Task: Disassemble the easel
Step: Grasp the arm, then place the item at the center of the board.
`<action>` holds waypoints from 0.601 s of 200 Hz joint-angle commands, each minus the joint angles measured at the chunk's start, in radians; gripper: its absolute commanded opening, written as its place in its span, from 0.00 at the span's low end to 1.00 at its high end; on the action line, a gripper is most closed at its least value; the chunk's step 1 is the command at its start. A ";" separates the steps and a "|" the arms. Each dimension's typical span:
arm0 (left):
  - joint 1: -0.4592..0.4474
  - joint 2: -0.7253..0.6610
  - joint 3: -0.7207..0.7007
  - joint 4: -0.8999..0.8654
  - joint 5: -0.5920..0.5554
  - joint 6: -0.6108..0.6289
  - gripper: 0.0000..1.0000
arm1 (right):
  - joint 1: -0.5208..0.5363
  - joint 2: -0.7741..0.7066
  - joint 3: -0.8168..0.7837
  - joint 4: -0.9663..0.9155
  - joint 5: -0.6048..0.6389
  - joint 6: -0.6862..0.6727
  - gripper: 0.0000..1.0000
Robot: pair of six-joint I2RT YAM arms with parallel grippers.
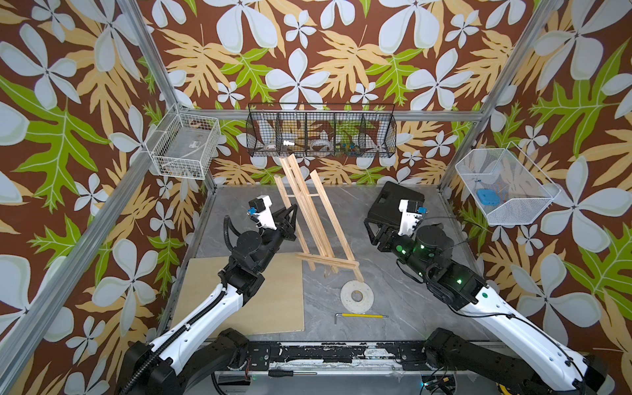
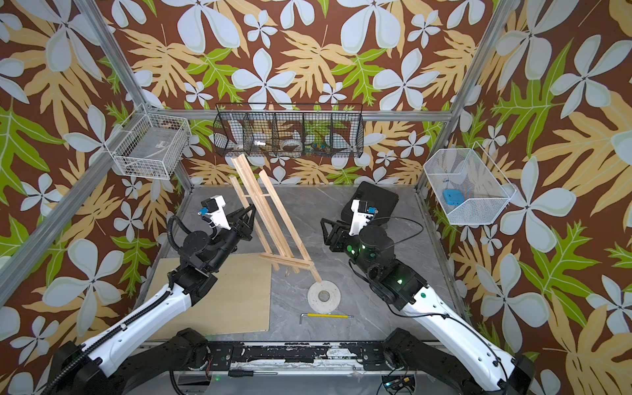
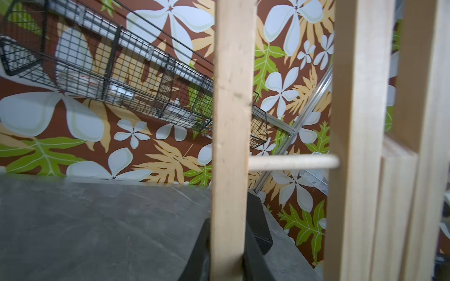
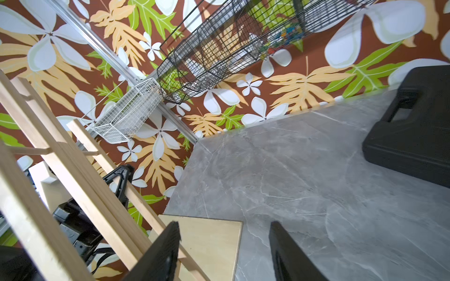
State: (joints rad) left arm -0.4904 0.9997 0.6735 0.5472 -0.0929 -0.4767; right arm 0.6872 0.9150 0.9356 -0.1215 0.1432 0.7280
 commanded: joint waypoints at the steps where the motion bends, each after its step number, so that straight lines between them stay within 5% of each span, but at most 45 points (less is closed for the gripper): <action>1: 0.003 -0.009 0.007 -0.068 -0.147 -0.080 0.00 | 0.001 -0.004 -0.020 -0.020 0.048 0.010 0.60; 120: 0.009 0.061 0.101 -0.349 -0.381 -0.247 0.00 | 0.172 0.014 -0.197 0.034 0.092 0.249 0.59</action>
State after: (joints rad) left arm -0.4881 1.0485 0.7593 0.1970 -0.4244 -0.6750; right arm 0.8322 0.9375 0.7509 -0.1307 0.1783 0.9108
